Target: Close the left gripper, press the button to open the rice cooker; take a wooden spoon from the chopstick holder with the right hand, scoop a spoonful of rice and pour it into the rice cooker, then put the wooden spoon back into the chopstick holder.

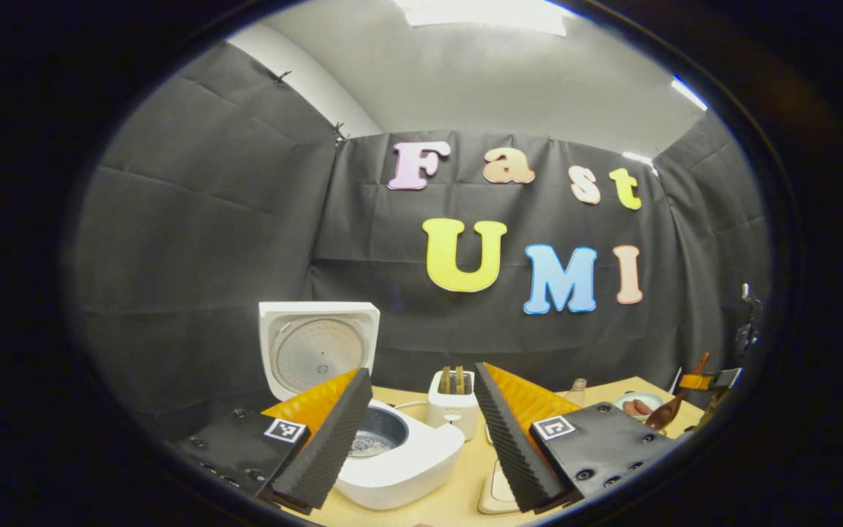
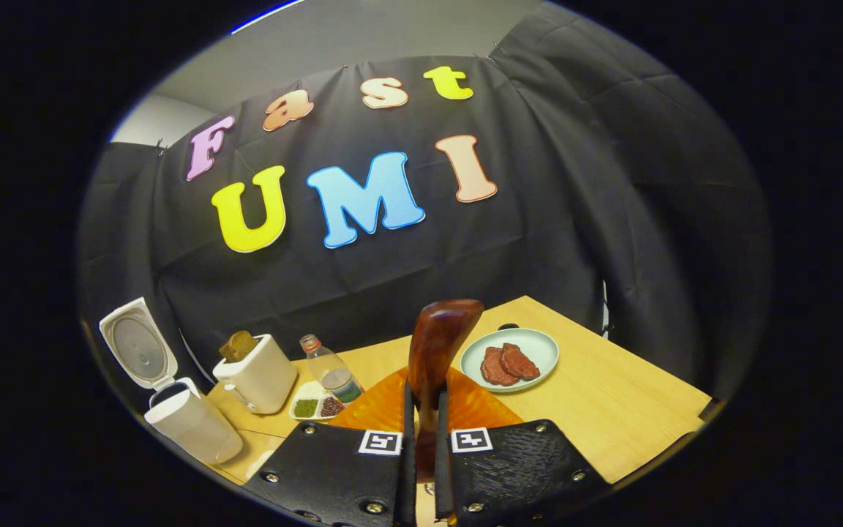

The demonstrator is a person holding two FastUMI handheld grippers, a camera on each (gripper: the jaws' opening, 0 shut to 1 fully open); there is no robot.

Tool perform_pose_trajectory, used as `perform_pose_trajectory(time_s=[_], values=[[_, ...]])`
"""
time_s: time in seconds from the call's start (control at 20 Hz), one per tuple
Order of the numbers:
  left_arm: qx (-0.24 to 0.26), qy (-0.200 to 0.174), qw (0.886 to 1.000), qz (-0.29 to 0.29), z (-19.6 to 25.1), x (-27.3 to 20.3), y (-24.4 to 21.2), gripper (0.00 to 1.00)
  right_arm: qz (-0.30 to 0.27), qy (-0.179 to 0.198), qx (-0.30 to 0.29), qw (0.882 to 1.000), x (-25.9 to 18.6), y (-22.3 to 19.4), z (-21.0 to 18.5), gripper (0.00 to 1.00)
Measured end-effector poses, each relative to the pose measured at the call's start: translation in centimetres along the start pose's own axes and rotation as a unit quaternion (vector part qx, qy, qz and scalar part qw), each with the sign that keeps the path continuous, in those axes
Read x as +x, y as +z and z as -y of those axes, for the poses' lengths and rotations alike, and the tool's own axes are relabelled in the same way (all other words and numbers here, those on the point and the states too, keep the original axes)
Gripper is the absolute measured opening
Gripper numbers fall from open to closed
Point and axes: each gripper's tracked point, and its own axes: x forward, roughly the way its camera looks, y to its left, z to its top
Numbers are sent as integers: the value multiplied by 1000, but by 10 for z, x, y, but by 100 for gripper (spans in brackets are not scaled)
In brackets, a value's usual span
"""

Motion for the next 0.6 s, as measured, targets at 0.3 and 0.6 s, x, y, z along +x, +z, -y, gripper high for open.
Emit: perform_pose_trajectory(time_s=[0.3, 0.6], values=[[12, 10, 1000, -8, -6, -4, -4, 97, -51, 7, 14, 999, 12, -48, 7, 11], [18, 16, 1000, -13, -14, -6, -6, 99, -73, 15, 34, 997, 6, -62, 9, 14]])
